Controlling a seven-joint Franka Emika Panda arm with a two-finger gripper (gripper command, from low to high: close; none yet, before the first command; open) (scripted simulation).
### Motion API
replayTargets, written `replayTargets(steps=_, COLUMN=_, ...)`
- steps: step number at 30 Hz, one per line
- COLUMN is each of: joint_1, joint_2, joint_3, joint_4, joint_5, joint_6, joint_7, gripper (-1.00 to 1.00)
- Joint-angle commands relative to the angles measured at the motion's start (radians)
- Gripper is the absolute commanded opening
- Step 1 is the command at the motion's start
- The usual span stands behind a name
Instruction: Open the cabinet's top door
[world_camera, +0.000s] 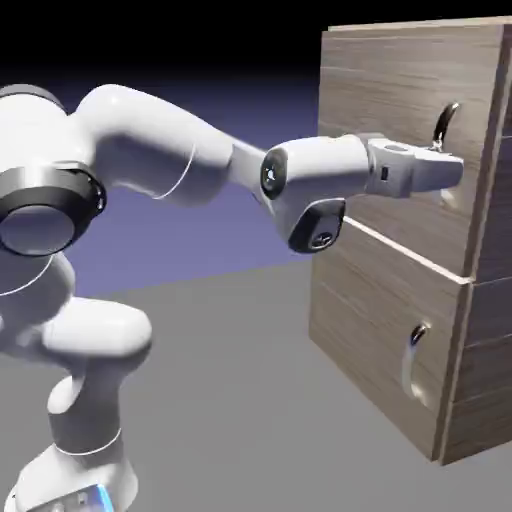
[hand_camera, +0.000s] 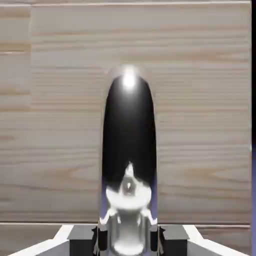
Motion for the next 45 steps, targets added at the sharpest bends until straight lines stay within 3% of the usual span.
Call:
replayTargets(steps=1, joint_1=-0.034, joint_2=0.001, joint_3=0.036, joint_4=-0.015, joint_5=0.026, joint_6=0.007, joint_7=-0.009, gripper=-1.0)
replayTargets(steps=7, joint_1=-0.234, joint_2=0.003, joint_3=0.245, joint_4=-0.091, joint_5=0.14, joint_6=0.04, joint_7=-0.027, gripper=-1.0)
replayTargets(steps=19, joint_1=-0.669, joint_2=0.105, joint_3=0.519, joint_4=-0.107, joint_5=-0.173, joint_6=0.047, joint_7=0.392, gripper=-1.0)
replayTargets(steps=32, joint_1=-1.107, joint_2=-0.048, joint_3=0.974, joint_4=-0.263, joint_5=0.01, joint_6=0.031, joint_7=0.424, gripper=-1.0)
replayTargets(steps=40, joint_1=-1.391, joint_2=-0.048, joint_3=1.127, joint_4=-0.242, joint_5=-0.262, joint_6=0.061, joint_7=0.731, gripper=-1.0)
replayTargets(steps=45, joint_1=-1.555, joint_2=-0.174, joint_3=1.229, joint_4=-0.29, joint_5=-0.38, joint_6=0.029, joint_7=0.931, gripper=-1.0)
